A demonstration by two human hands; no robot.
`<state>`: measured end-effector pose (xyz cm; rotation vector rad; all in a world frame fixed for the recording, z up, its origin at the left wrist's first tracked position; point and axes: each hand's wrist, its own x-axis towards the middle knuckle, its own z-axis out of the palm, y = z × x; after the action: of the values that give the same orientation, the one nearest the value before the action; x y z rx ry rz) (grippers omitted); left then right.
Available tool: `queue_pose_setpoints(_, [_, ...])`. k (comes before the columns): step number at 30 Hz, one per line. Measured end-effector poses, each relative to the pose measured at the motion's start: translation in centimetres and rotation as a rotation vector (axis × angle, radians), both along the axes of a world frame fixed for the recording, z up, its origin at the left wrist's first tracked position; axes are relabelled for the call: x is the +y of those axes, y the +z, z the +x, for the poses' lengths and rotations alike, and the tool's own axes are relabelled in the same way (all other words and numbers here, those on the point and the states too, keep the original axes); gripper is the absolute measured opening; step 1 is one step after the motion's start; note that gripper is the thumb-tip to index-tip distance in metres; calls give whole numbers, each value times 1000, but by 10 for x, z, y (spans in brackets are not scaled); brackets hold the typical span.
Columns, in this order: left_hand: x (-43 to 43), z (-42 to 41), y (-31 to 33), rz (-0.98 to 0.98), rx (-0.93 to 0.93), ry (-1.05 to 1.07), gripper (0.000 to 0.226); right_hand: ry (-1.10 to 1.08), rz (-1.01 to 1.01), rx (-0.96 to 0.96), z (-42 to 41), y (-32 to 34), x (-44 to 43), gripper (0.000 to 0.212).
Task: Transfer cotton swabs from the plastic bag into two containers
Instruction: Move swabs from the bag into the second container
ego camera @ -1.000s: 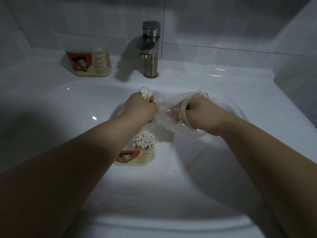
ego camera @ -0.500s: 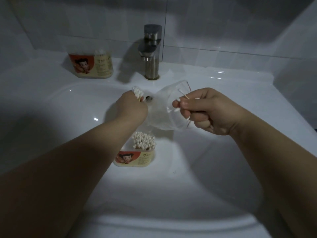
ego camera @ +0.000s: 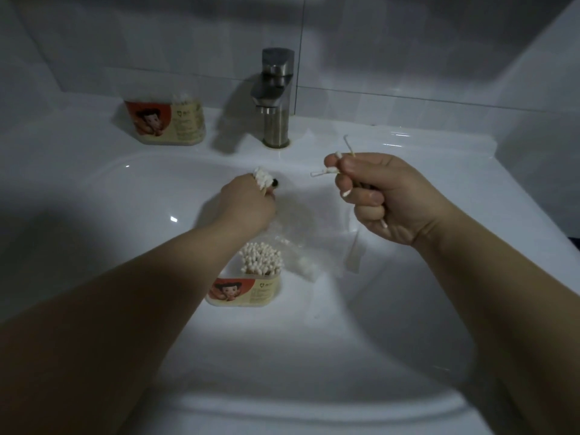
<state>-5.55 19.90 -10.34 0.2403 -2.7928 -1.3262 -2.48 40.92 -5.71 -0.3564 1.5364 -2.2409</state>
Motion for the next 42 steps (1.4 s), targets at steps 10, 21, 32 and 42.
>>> queue_pose_setpoints(10, [11,10,6,13,300,-65,17,-246,141,4,-8,-11,-12,16])
queue_pose_setpoints(21, [42,20,11,988,-29,-223,34,-239,1,44,-7,-11,-24,19])
queue_pose_setpoints(32, [41,22,14,1023,-13,-250,31,-277,45,101,-7,-17,-31,18])
queue_pose_setpoints(42, [34,16,15,1035,-72,-69,24,-348,360,233,-5,-23,-36,36])
